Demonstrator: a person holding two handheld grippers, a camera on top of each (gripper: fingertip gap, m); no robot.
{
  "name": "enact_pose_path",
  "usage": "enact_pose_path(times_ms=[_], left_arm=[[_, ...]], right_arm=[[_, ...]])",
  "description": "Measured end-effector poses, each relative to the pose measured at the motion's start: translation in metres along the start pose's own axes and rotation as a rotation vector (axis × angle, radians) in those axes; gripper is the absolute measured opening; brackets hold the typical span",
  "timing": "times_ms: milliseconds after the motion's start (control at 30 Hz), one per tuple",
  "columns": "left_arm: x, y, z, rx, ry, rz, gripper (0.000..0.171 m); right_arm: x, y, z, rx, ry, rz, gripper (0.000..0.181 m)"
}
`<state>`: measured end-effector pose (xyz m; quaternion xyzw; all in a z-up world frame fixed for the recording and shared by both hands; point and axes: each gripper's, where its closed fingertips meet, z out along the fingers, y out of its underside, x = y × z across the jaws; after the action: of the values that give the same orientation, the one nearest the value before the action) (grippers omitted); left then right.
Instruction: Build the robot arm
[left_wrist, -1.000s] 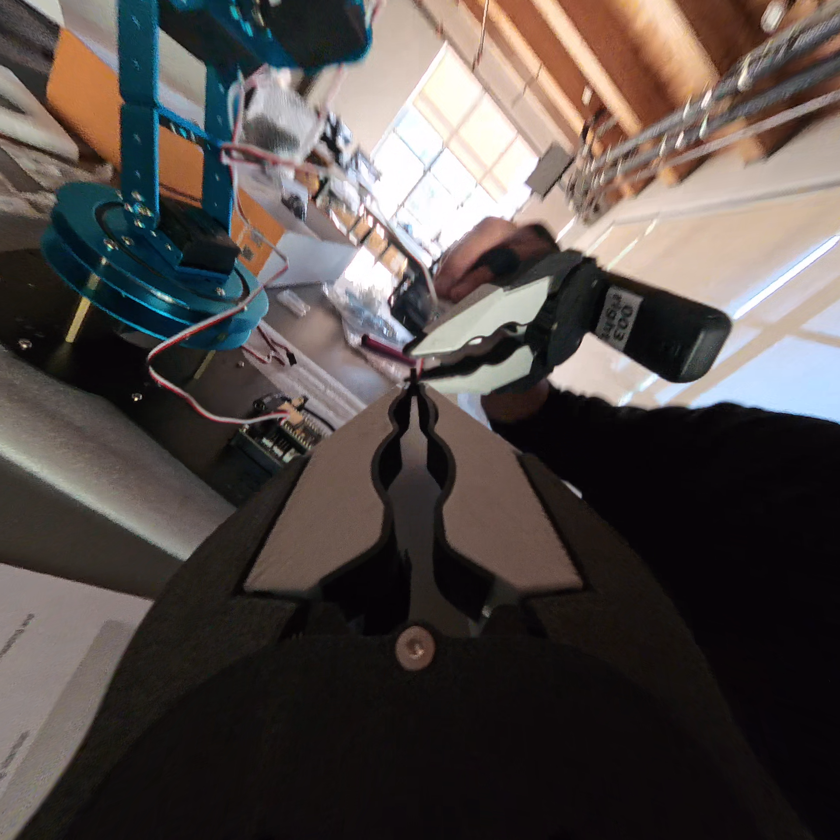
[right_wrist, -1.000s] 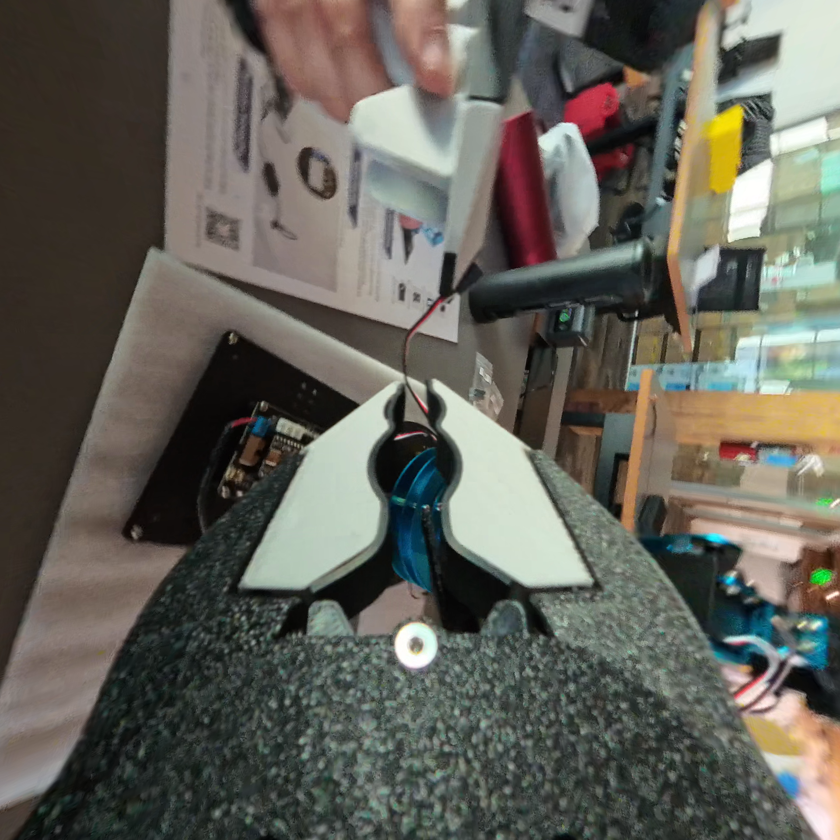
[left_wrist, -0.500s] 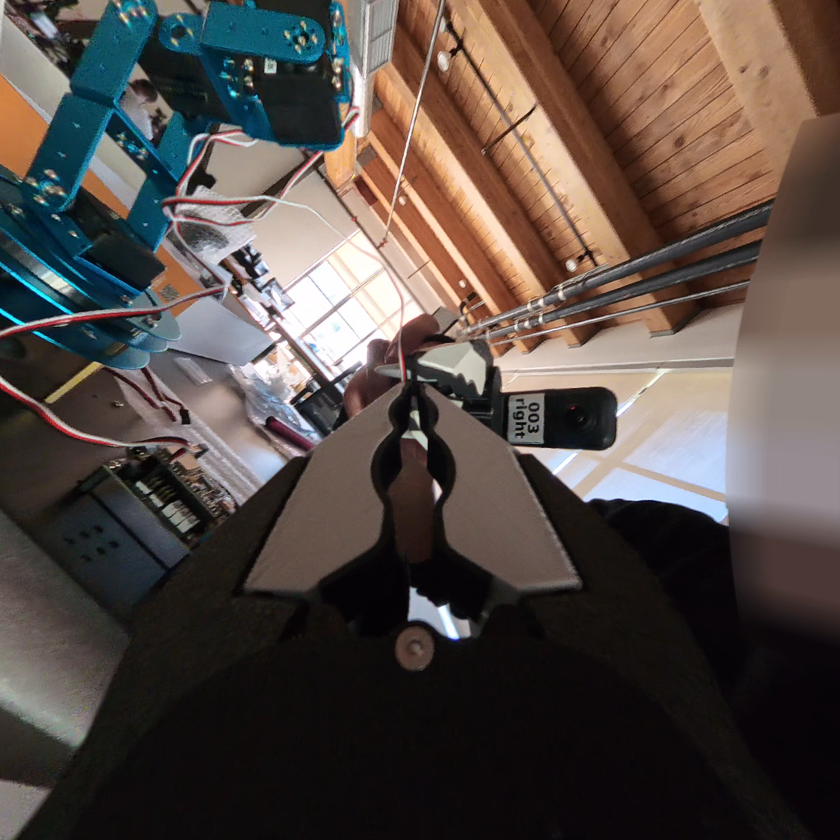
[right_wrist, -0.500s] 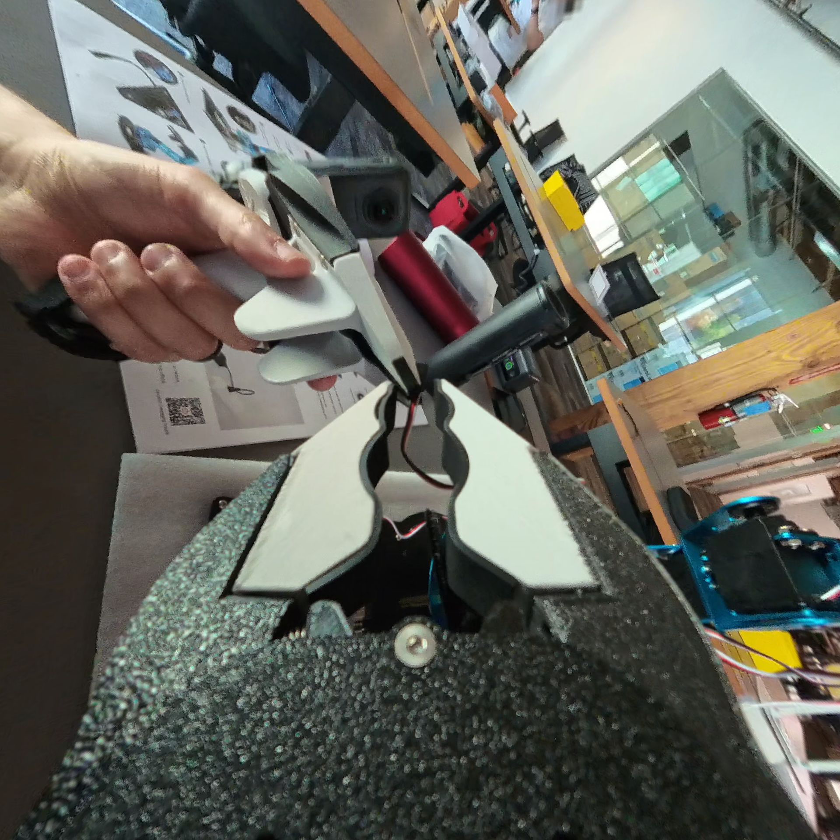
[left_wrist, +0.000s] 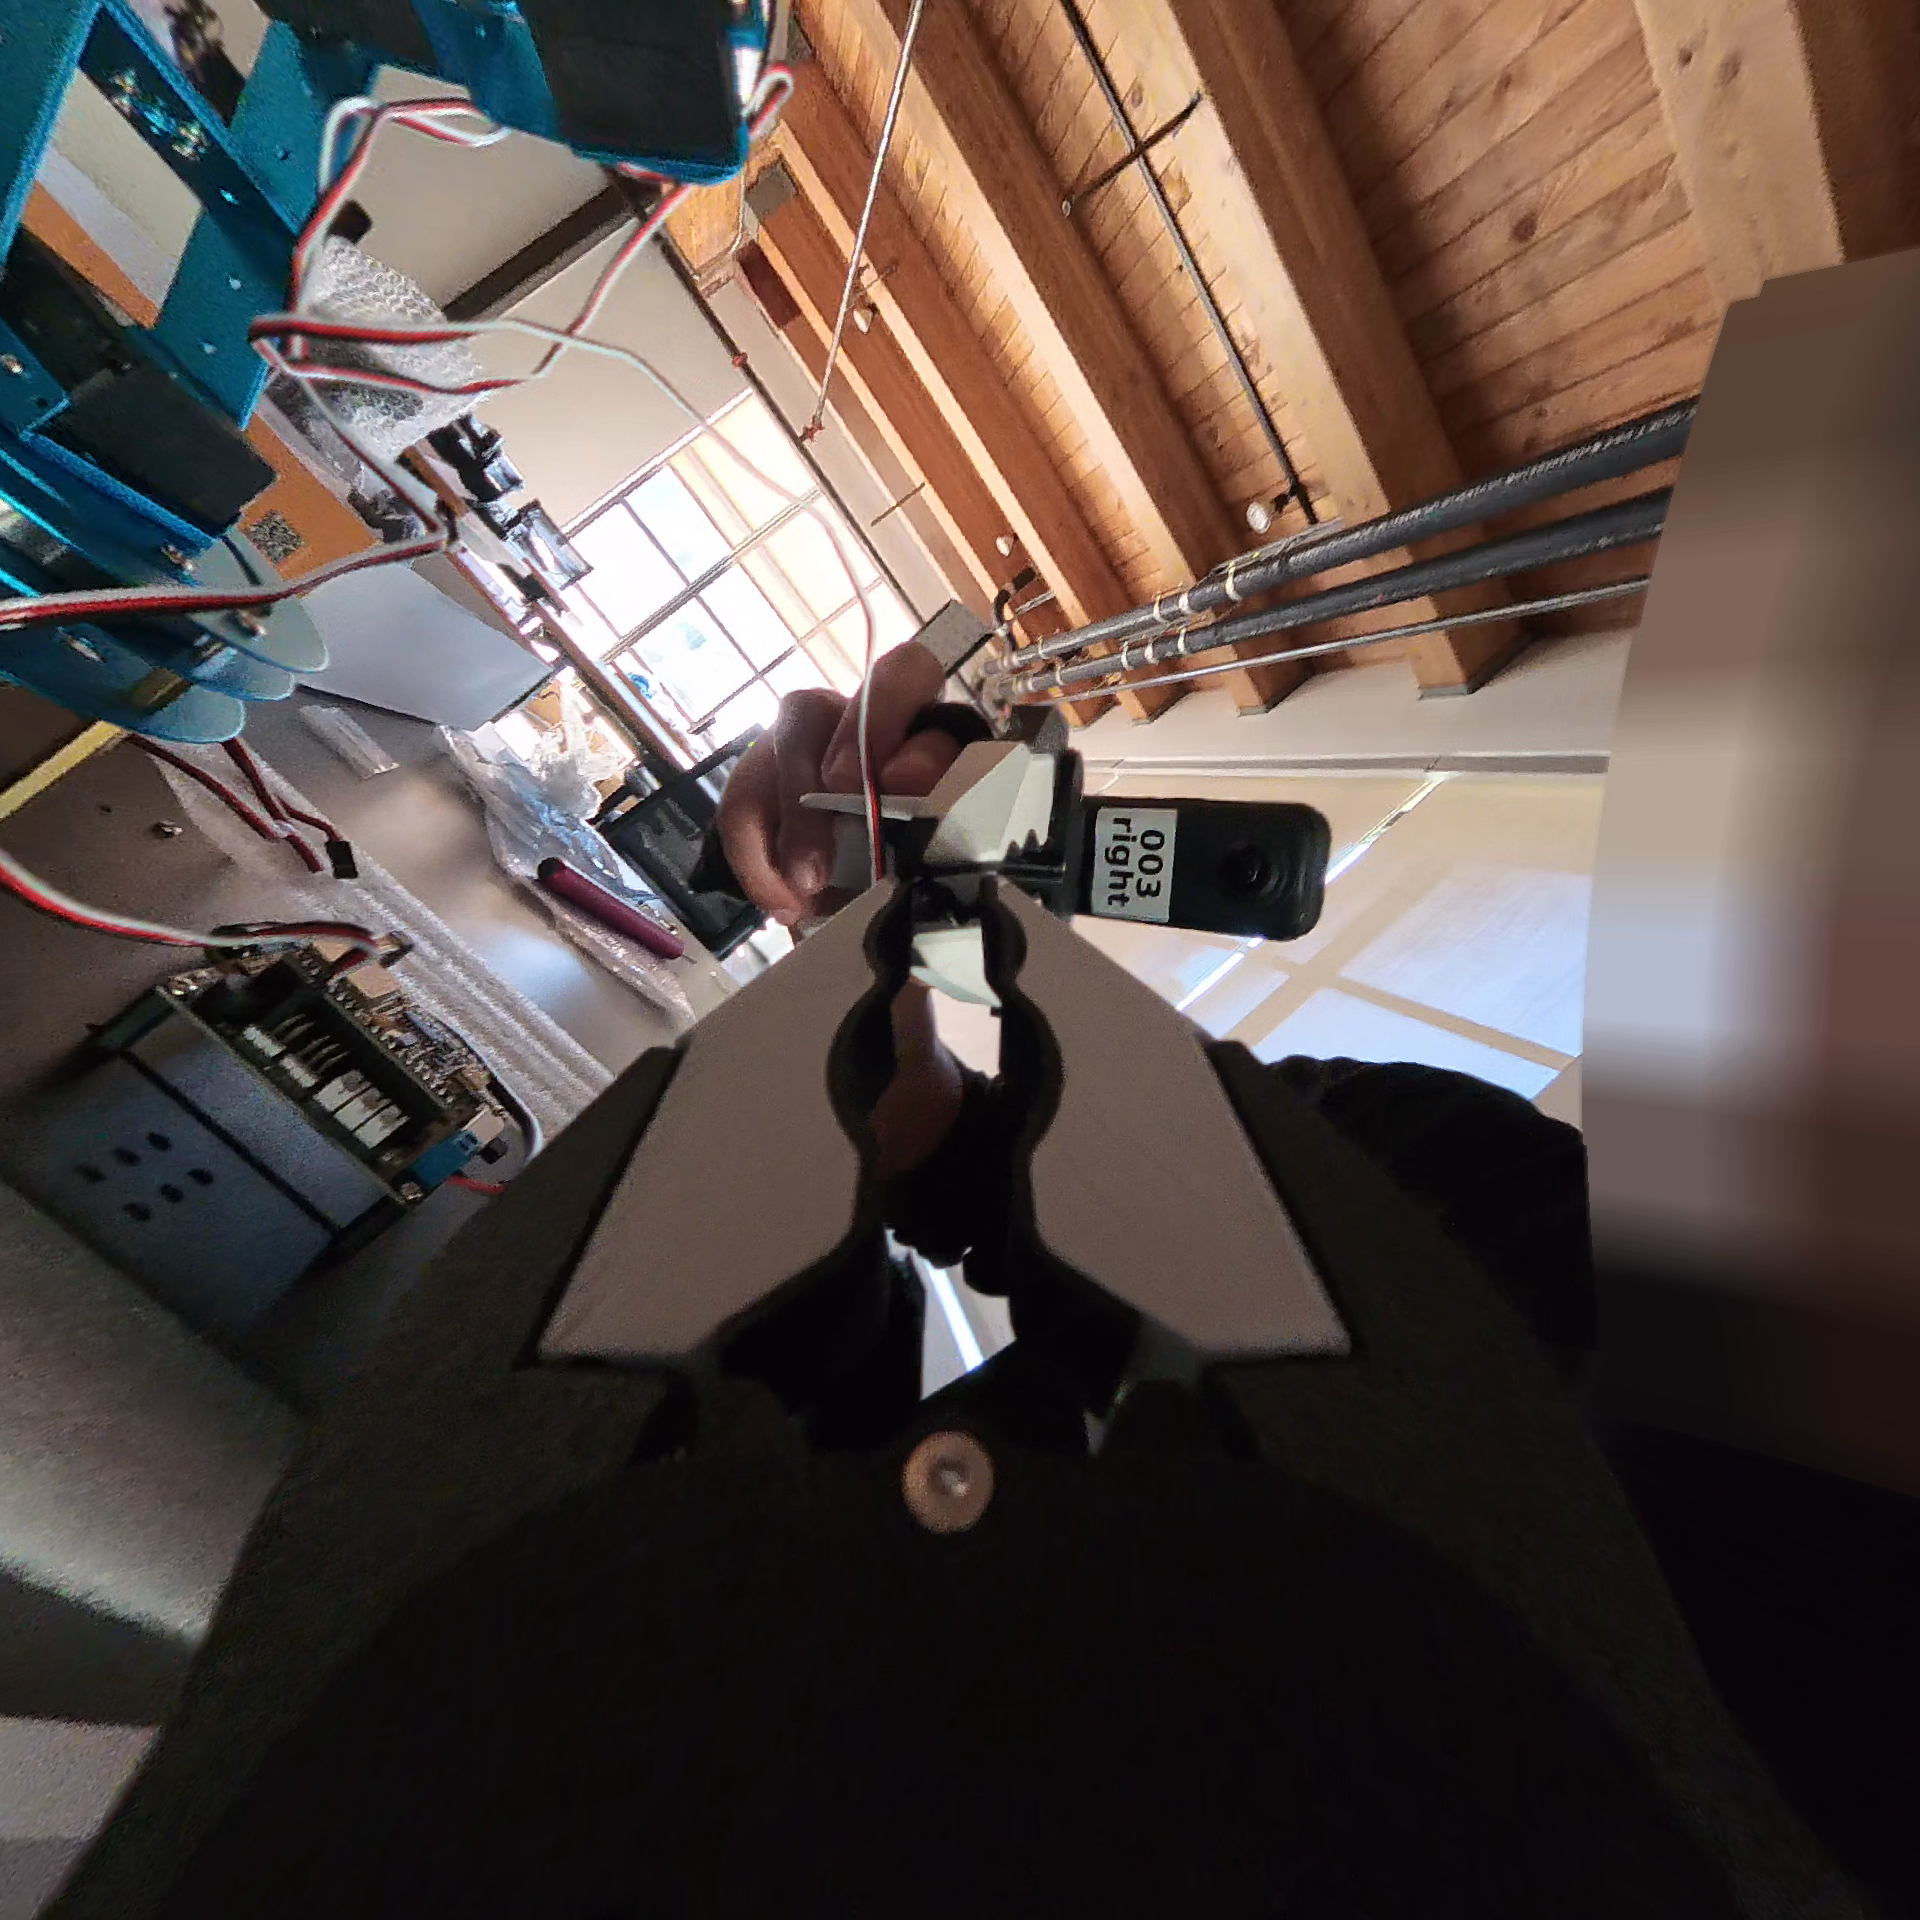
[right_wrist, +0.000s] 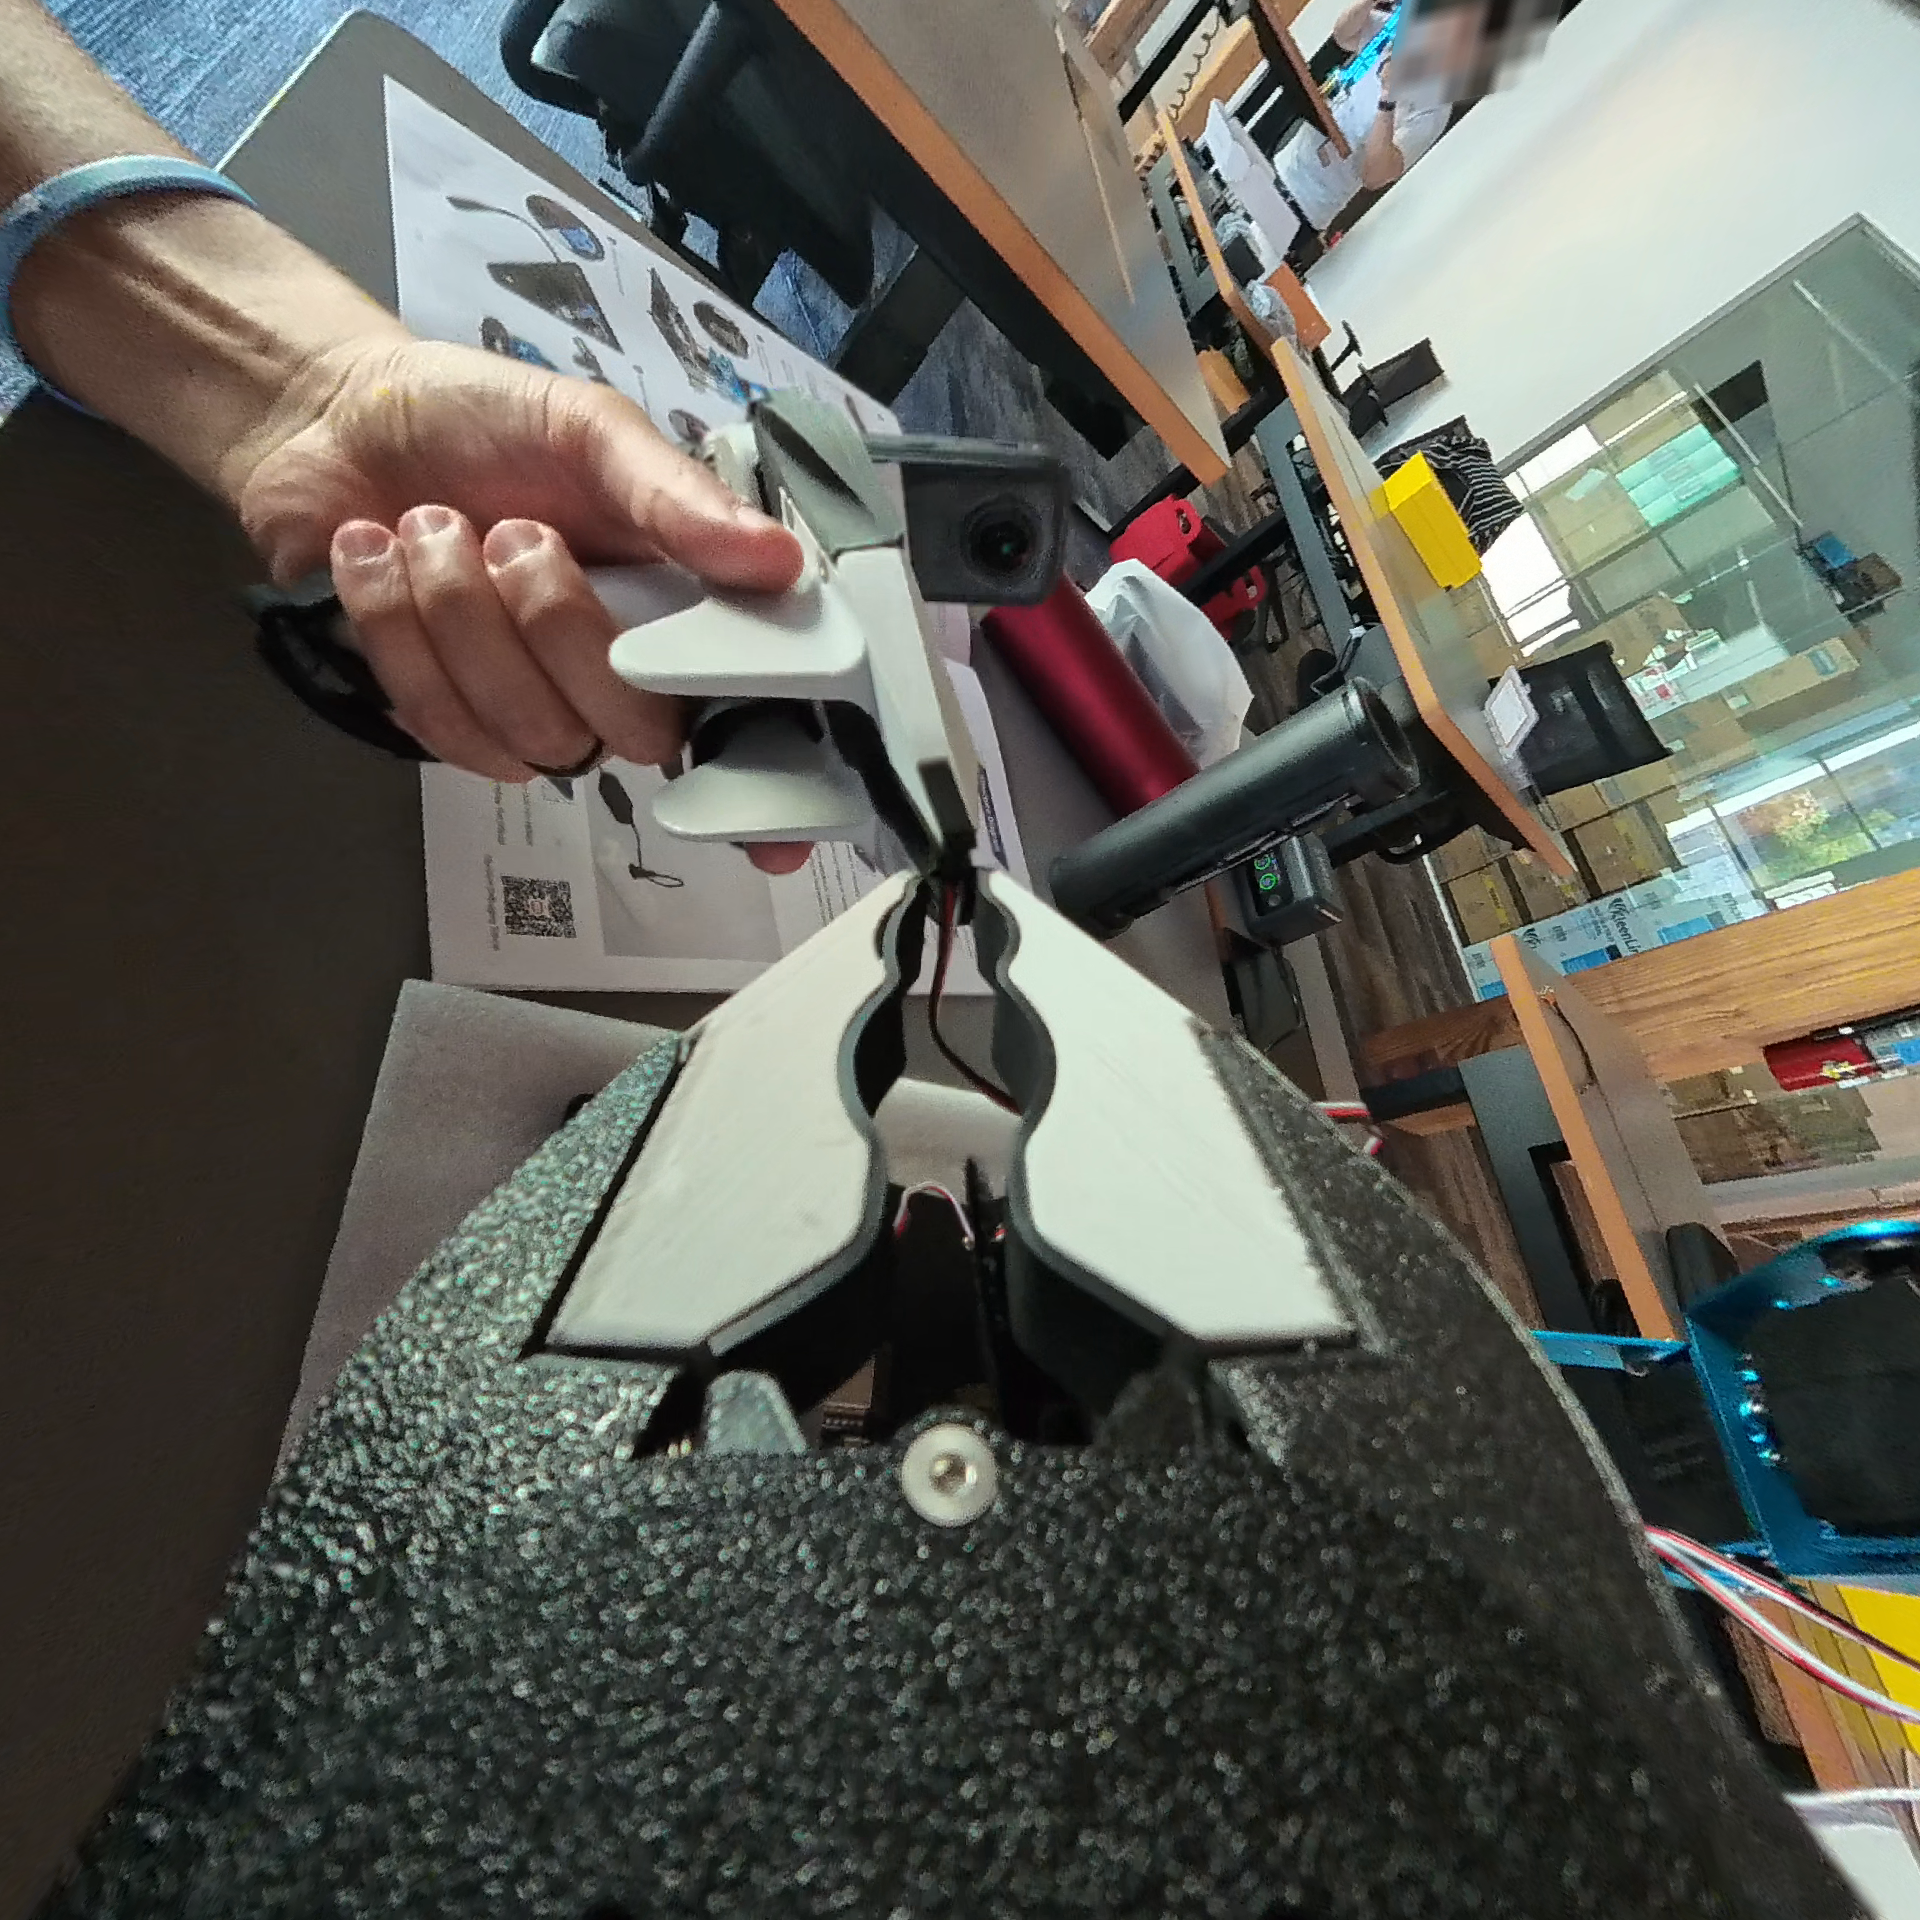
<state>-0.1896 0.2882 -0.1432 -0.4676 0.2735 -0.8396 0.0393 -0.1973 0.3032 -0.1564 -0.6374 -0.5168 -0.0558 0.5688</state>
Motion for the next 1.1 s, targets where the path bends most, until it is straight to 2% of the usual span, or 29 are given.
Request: enact_pose_path(times_ms=[300,567,700,900,1000,1100], left_arm=[[0.002,0.007,-0.009,-0.073,-0.022,0.039,0.018],[0.002,0.010,-0.015,-0.083,-0.034,0.038,0.016],[-0.003,0.013,-0.018,-0.090,-0.066,0.043,0.019],[-0.021,0.013,-0.024,-0.101,-0.211,0.062,0.007],[-0.023,0.009,-0.030,-0.098,-0.241,0.102,0.004],[-0.017,0.008,-0.031,-0.102,-0.204,0.122,0.000]], right_arm=[[-0.008,-0.001,0.005,-0.002,-0.058,-0.019,0.006],[-0.014,-0.003,0.009,0.081,-0.158,0.224,0.006],[-0.017,0.001,0.010,0.088,-0.170,0.252,0.005],[-0.021,0.013,0.016,-0.022,-0.103,0.101,0.005],[-0.023,0.008,0.010,0.013,-0.153,0.173,0.001],[-0.017,0.004,0.008,0.055,-0.169,0.249,0.009]])
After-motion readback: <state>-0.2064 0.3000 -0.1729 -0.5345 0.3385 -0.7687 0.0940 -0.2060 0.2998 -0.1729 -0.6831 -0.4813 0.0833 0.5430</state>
